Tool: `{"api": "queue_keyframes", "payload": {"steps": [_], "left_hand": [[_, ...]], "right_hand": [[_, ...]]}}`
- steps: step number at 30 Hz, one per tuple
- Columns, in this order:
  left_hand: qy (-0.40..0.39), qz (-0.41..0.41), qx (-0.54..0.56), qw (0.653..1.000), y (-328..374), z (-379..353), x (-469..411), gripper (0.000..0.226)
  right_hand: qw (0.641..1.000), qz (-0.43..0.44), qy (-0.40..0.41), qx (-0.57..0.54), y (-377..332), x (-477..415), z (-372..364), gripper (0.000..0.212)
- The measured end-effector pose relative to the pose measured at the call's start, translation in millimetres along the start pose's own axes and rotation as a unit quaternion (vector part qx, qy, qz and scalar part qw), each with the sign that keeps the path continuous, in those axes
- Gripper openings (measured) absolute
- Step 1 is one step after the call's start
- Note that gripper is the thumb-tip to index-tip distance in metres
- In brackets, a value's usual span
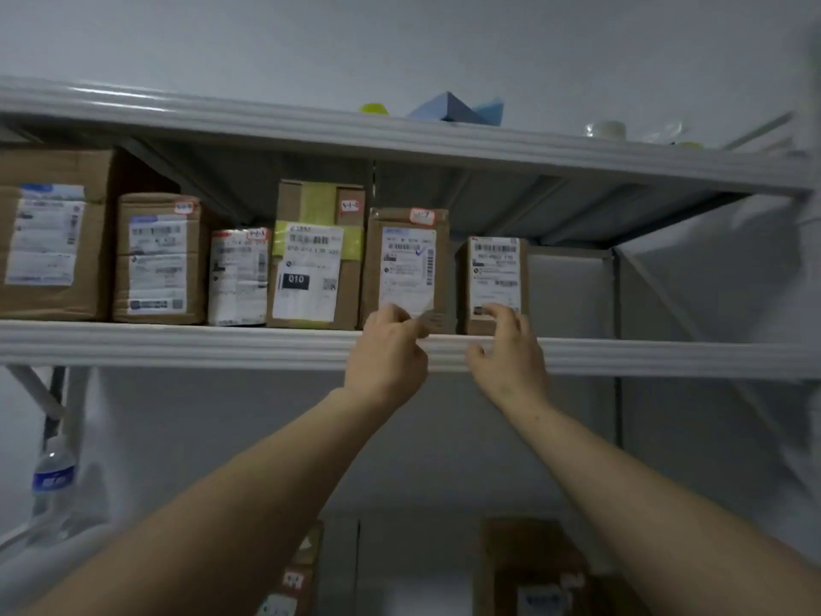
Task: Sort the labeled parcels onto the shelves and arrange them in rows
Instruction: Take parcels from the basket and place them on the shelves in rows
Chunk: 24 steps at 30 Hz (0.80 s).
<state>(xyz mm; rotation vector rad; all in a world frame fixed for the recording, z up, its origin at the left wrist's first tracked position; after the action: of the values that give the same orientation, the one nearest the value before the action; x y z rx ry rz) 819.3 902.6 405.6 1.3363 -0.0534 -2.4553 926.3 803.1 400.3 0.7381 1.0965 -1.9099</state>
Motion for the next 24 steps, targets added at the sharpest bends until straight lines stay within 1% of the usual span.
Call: {"api": "queue_keyframes", "payload": {"steps": [3, 6, 10, 12, 14, 16, 20, 24], "left_hand": [[-0.054, -0.037, 0.031, 0.997, 16.6, -12.3, 21.0, 0.034], [-0.13, -0.078, 0.068, 0.986, 34.4, -29.5, 54.3, 0.036], [-0.249, -0.131, 0.085, 0.956, 60.9, -55.9, 118.6, 0.049], [-0.316, -0.154, 0.091, 0.932, 81.9, -67.0, 155.7, 0.061], [-0.379, -0.173, 0.102, 0.903, 110.3, -74.6, 197.0, 0.079], [-0.423, -0.198, 0.117, 0.876, 142.8, -75.8, 240.3, 0.091], [-0.474, -0.261, 0.157, 0.826, 217.6, -51.9, 329.5, 0.093], [-0.503, -0.344, 0.189, 0.77, 296.9, 7.7, 426.1, 0.09]], "right_hand": [[0.998, -0.04, 0.017, 0.046, 10.9, 36.6, 26.7, 0.052], [0.989, -0.132, 0.02, 0.07, 29.4, 87.1, 49.2, 0.047], [0.956, -0.258, 0.003, 0.14, 48.2, 181.2, 79.0, 0.048], [0.936, -0.305, -0.004, 0.174, 48.9, 234.7, 100.2, 0.048], [0.912, -0.358, 0.003, 0.2, 45.4, 292.2, 128.5, 0.049], [0.885, -0.409, 0.013, 0.221, 39.2, 349.4, 160.1, 0.049], [0.834, -0.487, 0.055, 0.254, 10.6, 457.3, 233.4, 0.05], [0.777, -0.549, 0.1, 0.291, -48.8, 567.6, 310.9, 0.052]]}}
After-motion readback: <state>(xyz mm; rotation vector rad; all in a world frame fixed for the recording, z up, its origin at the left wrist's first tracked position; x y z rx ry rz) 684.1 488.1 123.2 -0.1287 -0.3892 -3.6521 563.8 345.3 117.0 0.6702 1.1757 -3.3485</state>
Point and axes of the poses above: each hand's wrist, its own x-axis away from the middle knuckle, its own z-axis out of the back of the hand, y = z × x, the point moved 6 cm from there along -x, towards the middle knuckle, and after that the axes turned 3 degrees about -y, right-handed, at the moved point
